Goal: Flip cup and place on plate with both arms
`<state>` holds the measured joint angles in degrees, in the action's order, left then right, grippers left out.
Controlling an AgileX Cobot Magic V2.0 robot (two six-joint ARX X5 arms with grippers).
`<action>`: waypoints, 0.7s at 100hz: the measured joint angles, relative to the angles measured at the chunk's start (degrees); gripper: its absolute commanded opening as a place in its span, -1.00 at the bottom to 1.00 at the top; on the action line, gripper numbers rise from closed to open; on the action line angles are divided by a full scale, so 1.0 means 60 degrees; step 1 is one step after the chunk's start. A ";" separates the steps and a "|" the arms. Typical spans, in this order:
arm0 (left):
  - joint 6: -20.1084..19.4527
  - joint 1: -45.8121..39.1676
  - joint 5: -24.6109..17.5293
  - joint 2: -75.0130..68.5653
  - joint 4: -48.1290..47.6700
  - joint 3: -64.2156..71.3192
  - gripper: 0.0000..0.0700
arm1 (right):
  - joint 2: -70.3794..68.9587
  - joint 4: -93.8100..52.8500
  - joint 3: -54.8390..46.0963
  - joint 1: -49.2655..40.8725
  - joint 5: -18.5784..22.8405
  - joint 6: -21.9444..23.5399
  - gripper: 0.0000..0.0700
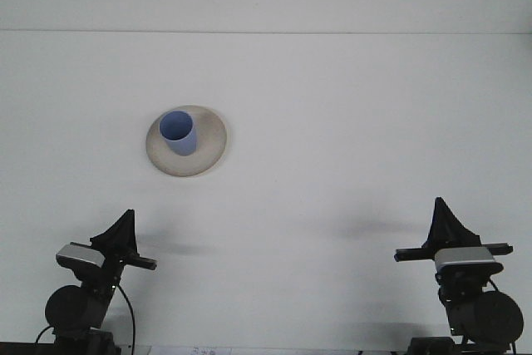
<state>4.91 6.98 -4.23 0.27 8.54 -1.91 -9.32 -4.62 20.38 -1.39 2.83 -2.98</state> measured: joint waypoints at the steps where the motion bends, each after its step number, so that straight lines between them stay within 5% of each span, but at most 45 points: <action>1: 0.0000 0.0000 0.0000 0.0000 0.0000 0.0000 -0.96 | 0.0095 0.0113 -0.0109 0.0000 0.0000 0.0000 -1.00; 49: 0.0000 0.0000 0.0000 0.0004 -0.0004 0.0000 -0.96 | 0.1523 0.2149 -0.3220 0.0000 0.0025 0.0000 -1.00; 70: 0.0000 0.0000 -0.0004 0.0004 -0.0004 0.0000 -0.96 | 0.1534 0.2342 -0.3257 0.0000 0.0029 0.0000 -1.00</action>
<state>4.91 6.98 -4.25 0.30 8.51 -1.91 -0.12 9.43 0.84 -1.39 3.01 -2.98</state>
